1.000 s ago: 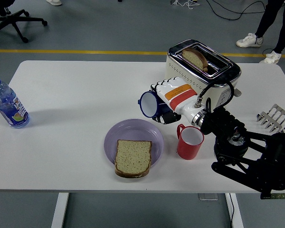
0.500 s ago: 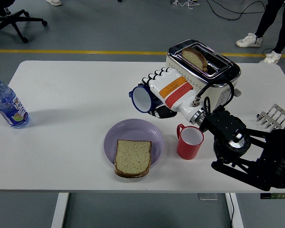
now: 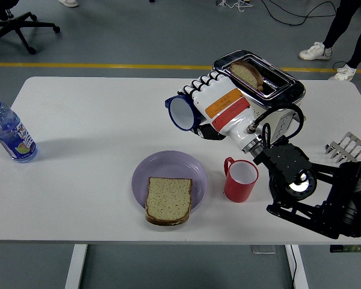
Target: Pick up the cup,pour liquid into bread,place the cup on the desk
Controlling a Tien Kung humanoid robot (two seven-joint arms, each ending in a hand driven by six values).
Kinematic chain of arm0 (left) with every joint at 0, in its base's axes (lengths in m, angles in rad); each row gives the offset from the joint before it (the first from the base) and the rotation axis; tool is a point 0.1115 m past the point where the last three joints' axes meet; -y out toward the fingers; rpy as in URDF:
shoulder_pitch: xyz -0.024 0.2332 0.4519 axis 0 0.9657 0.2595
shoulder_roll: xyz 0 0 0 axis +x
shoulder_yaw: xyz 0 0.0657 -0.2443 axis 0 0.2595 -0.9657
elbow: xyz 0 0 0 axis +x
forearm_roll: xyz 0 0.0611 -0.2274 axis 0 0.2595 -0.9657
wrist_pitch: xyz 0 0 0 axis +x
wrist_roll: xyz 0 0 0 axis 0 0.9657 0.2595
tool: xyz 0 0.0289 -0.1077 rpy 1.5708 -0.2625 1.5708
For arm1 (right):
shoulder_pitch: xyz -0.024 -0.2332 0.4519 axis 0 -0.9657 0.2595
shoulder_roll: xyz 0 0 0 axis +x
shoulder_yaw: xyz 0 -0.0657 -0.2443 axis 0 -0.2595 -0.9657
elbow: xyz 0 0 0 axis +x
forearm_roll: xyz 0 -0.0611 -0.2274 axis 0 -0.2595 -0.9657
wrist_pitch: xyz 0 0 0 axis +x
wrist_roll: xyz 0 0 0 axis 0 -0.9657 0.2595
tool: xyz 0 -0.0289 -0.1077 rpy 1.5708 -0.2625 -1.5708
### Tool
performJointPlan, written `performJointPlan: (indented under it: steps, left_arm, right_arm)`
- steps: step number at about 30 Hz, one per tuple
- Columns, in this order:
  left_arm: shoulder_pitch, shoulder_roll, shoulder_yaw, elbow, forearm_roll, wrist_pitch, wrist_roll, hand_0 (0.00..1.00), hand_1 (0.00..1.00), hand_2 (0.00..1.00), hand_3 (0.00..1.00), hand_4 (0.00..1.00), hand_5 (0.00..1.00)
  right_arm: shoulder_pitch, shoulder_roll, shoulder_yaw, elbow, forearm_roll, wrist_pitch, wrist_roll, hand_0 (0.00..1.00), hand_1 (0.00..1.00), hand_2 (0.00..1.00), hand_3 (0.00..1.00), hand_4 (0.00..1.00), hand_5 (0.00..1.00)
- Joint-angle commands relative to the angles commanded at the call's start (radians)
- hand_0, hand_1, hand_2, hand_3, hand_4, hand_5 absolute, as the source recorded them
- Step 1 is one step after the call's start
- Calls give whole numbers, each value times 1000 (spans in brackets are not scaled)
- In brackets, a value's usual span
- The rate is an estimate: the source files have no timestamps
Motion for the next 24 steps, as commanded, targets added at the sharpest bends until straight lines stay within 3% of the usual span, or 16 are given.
performJointPlan:
  steps: [12,24]
  left_arm:
    - [-1,0,6,0,-7,0,-1,681,750,770,663,419,998]
    - [0,1,9,0,-8,-1,-2,681,750,770,663,419,998]
  right_arm:
    - [-12,2,16,-4,18,0,23,364,119,326,495,606,2]
    - [-97,-40,148,69,410,0,263,351,109,321,492,600,2]
